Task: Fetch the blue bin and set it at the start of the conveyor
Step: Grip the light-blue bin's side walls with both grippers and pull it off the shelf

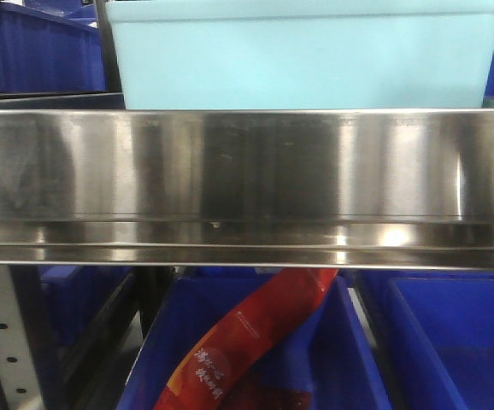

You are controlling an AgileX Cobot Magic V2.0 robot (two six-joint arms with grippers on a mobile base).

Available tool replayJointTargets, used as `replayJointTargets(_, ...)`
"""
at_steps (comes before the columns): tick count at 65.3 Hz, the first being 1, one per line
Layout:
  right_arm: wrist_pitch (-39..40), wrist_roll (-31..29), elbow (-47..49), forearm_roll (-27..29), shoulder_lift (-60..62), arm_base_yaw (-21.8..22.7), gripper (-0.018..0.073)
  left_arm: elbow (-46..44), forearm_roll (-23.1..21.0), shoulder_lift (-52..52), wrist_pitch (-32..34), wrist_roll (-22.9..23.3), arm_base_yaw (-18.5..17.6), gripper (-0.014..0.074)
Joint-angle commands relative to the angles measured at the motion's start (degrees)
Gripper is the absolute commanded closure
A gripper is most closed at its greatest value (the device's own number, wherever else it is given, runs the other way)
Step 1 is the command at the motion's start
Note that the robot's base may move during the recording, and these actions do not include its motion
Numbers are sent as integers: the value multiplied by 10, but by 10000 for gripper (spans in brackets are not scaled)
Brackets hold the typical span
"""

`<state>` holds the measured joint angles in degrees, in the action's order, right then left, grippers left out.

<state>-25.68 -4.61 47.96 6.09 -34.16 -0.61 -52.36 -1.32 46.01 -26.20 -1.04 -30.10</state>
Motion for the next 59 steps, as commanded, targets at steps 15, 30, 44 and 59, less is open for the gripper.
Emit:
replayJointTargets(15, -166, -5, 202, 0, -221, -28, -10, -284, -11, 261, -136, 38, -17, 132)
replayJointTargets(30, -311, 35, 391, -3, -380, -28, -10, -480, -10, 430, -269, 75, 37, 132)
replayJointTargets(44, -377, 37, 507, 0, -505, -28, -10, -574, -11, 535, -356, 91, 85, 132)
replayJointTargets(59, -370, 37, 536, 23, -598, -28, -10, -577, -11, 596, -353, 92, 104, 132)
